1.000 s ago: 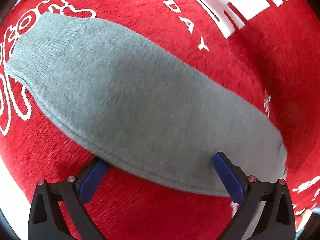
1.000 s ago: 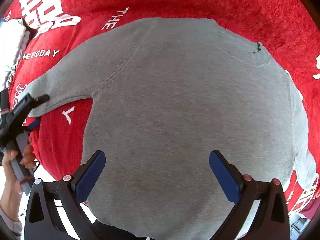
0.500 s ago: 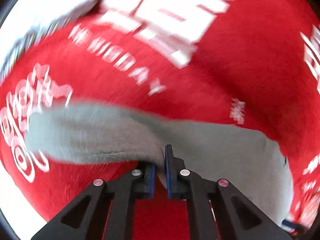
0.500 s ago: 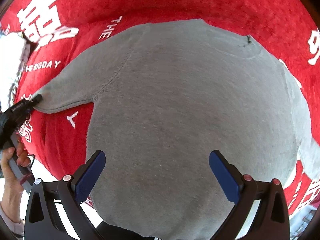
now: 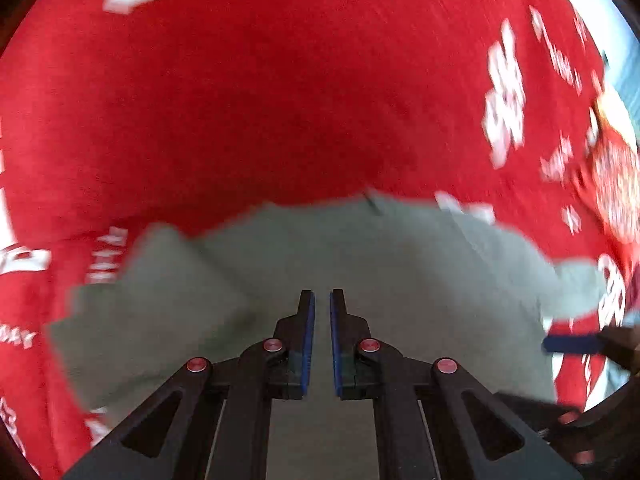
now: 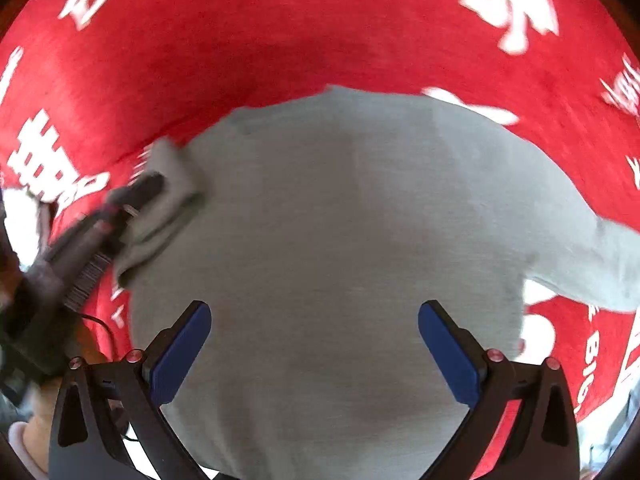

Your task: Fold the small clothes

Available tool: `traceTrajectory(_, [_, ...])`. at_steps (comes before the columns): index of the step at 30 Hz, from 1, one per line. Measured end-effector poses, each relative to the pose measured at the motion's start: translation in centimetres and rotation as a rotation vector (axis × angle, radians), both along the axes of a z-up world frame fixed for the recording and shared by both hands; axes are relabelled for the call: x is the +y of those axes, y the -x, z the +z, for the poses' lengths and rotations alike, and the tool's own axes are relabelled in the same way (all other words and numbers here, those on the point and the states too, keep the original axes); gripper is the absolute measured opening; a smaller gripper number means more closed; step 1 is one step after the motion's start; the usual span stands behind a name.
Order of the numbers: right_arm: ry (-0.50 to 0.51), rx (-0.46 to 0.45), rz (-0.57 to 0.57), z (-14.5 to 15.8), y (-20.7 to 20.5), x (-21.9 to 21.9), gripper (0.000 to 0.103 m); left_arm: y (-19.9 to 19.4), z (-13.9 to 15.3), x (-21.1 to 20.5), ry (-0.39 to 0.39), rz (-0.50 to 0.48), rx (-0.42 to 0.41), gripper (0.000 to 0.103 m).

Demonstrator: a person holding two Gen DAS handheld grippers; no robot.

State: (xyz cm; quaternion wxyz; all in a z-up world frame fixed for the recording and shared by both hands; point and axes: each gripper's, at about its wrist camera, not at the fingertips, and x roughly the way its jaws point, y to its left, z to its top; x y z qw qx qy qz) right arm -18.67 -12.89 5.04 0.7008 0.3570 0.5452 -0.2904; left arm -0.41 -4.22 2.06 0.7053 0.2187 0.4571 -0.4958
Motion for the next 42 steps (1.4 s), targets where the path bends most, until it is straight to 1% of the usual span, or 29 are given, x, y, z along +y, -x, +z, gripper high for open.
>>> traceTrajectory(1, [-0.011,0.008,-0.018,-0.6,0.8,-0.5,0.103,1.1,-1.4,-1.0,-0.042,-0.027,0.007,0.009])
traceTrajectory(2, [-0.02,0.015,-0.032,-1.0,1.7,-1.1,0.103,1.8,-2.0,-1.1,-0.065,-0.036,0.01,0.01])
traceTrajectory(5, [-0.031,0.039,-0.045,-2.3,3.4,-1.9,0.103,2.5,-3.3,-0.9,-0.126,-0.025,0.031,0.01])
traceTrajectory(7, [-0.021,0.045,-0.015,-2.5,3.1,-1.9,0.103,1.5,-3.2,0.7,-0.165,0.026,0.061,0.01])
traceTrajectory(9, [-0.002,0.023,0.036,-2.0,1.8,-1.8,0.103,-0.2,-2.6,4.0,-0.188,0.097,0.079,0.01])
traceTrajectory(12, [0.038,-0.049,0.182,-0.6,-3.4,0.0,0.103,-3.0,-1.5,8.7,-0.189,0.219,0.082,0.01])
traceTrajectory(13, [0.05,-0.067,0.232,-0.3,-5.2,0.7,0.103,-4.3,-0.9,10.9,-0.197,0.278,0.065,0.01])
traceTrajectory(14, [0.062,-0.082,0.282,-0.2,-7.0,1.5,0.103,-5.3,-0.5,12.3,-0.202,0.316,0.053,0.01])
traceTrajectory(16, [0.092,-0.106,0.409,-0.2,-11.5,4.0,0.103,-7.8,0.3,16.0,-0.218,0.413,0.029,0.01])
traceTrajectory(18, [0.113,-0.121,0.529,-0.5,-15.7,7.0,0.103,-9.9,0.5,19.0,-0.241,0.484,0.02,0.011])
traceTrajectory(19, [0.119,-0.127,0.575,-0.7,-17.3,8.2,0.103,-10.5,0.6,19.6,-0.247,0.51,0.013,0.011])
traceTrajectory(21, [0.134,-0.144,0.679,-1.6,-20.4,11.4,0.103,-12.5,0.5,22.5,-0.266,0.58,0.007,0.011])
traceTrajectory(22, [0.14,-0.148,0.715,-2.2,-21.5,12.7,0.103,-12.7,0.1,22.8,-0.269,0.598,0.012,0.011])
traceTrajectory(24, [0.154,-0.159,0.781,-3.4,-23.9,15.1,0.103,-13.6,-0.4,24.2,-0.272,0.645,0.03,0.011])
traceTrajectory(26, [0.177,-0.151,0.819,-4.2,-25.4,17.1,0.103,-13.6,-1.4,24.7,-0.277,0.66,0.033,0.011])
traceTrajectory(27, [0.197,-0.134,0.833,-5.2,-26.2,17.8,0.103,-13.4,-1.6,24.7,-0.281,0.663,0.037,0.044])
traceTrajectory(28, [0.217,-0.111,0.834,-5.8,-26.7,18.3,0.1,-14.0,-2.3,24.8,-0.293,0.67,0.042,0.071])
traceTrajectory(29, [0.244,-0.091,0.814,-6.1,-26.9,18.5,0.089,-14.4,-2.5,25.1,-0.341,0.713,-0.001,0.094])
traceTrajectory(30, [0.204,-0.067,0.776,-7.0,-27.4,17.6,0.047,-14.9,-2.7,25.2,-0.336,0.718,-0.004,0.1])
traceTrajectory(31, [0.134,-0.095,0.708,-7.2,-27.4,16.5,0.017,-15.1,-2.7,25.5,-0.317,0.719,0.004,0.1])
traceTrajectory(33, [0.059,-0.172,0.568,-6.3,-26.2,13.9,0.016,-15.0,-2.5,25.1,-0.314,0.711,-0.012,0.1])
traceTrajectory(36, [0.034,-0.266,0.439,-3.9,-23.7,11.5,0.015,-14.7,-1.7,23.9,-0.307,0.672,-0.051,0.1])
traceTrajectory(38, [0.017,-0.325,0.347,-2.0,-21.1,9.6,0.015,-14.5,-0.9,22.5,-0.3,0.654,-0.076,0.1])
traceTrajectory(39, [0.007,-0.35,0.298,-1.1,-19.7,8.6,0.015,-14.4,-0.6,21.9,-0.292,0.641,-0.075,0.1])
traceTrajectory(41, [-0.025,-0.388,0.221,0.0,-17.1,6.9,0.014,-14.7,-0.4,20.5,-0.279,0.608,-0.04,0.1])
traceTrajectory(42, [-0.046,-0.41,0.185,0.5,-15.9,6.0,0.012,-14.6,-0.5,19.5,-0.276,0.586,-0.026,0.1])
